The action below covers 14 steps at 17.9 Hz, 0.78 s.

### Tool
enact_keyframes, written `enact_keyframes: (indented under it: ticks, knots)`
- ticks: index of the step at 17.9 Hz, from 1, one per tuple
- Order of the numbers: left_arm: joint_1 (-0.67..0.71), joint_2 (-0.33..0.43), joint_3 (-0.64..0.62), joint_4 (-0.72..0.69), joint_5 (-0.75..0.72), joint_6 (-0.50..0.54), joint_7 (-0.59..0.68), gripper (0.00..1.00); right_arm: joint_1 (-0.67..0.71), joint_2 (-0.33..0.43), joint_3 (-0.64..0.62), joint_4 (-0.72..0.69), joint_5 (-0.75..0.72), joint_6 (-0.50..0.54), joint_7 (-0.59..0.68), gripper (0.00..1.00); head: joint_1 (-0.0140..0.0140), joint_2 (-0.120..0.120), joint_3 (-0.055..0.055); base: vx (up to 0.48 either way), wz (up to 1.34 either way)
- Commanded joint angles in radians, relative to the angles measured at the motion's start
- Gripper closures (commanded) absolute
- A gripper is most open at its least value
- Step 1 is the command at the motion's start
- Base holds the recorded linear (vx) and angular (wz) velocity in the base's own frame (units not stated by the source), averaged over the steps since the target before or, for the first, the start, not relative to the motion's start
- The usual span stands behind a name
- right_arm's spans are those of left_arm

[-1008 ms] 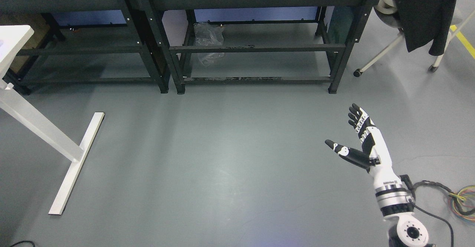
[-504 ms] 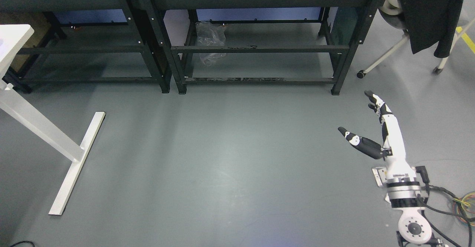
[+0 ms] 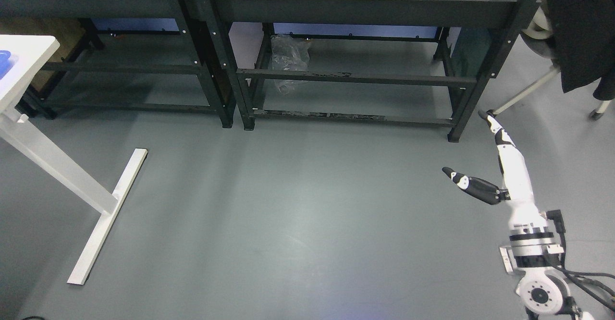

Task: Pick pink block from left shelf to tray
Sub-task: 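Raise the right hand and approach the green tray on the shelf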

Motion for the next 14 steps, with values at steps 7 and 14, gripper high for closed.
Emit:
enact_keyframes:
  ticks: [7, 14]
  knots:
    - [-0.029, 0.017, 0.000, -0.017, 0.000, -0.001, 0.001, 0.00, -0.004, 0.064, 0.001, -0.003, 0.824, 0.064, -0.214, 0.04, 0.0000, 0.000, 0.000, 0.126, -0.14]
    - [-0.029, 0.017, 0.000, -0.017, 0.000, -0.001, 0.001, 0.00, -0.002, 0.074, 0.104, -0.003, 0.826, 0.052, -0.198, 0.02, 0.0000, 0.000, 0.000, 0.129, -0.22]
